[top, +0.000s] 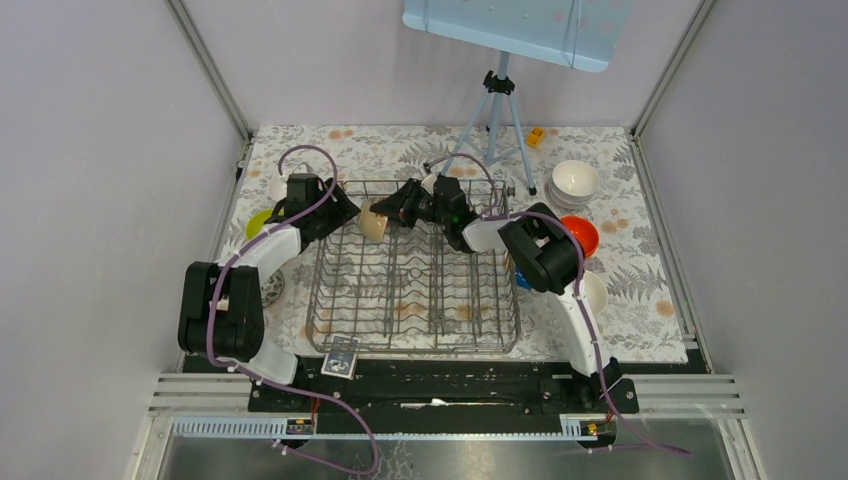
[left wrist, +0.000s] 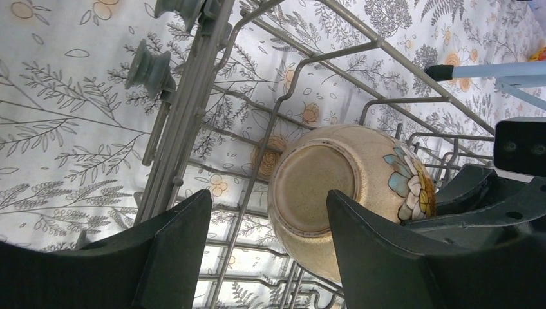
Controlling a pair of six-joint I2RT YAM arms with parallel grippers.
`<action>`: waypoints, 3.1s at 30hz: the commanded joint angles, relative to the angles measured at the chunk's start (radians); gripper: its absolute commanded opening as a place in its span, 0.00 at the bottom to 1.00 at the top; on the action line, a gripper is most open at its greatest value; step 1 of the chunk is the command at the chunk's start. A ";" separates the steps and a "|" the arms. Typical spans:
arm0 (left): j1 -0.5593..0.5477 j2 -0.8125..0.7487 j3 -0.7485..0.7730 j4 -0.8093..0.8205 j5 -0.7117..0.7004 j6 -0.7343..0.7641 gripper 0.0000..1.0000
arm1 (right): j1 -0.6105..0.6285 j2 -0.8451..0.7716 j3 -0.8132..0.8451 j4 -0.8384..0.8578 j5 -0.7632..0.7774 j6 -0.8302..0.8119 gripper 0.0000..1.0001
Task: Unload the bowls from the dish rack
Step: Pick up the bowl from the dish rack, then place the bowl with the bowl.
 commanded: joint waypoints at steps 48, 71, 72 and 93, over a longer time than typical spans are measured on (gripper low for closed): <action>0.028 -0.492 0.200 -0.382 -0.072 -0.052 0.99 | 0.009 -0.340 -0.002 0.024 -0.230 -0.171 0.00; 0.034 -0.644 -0.023 -0.040 0.292 -0.134 0.99 | 0.388 -1.263 -0.236 -1.349 0.521 -1.244 0.00; 0.003 -0.636 -0.007 -0.058 0.287 -0.111 0.99 | 0.412 -1.282 -0.245 -1.375 0.586 -1.256 0.00; -0.831 -0.559 0.223 -0.615 -0.323 0.103 0.99 | 0.947 -1.257 -0.365 -1.542 1.050 -1.462 0.00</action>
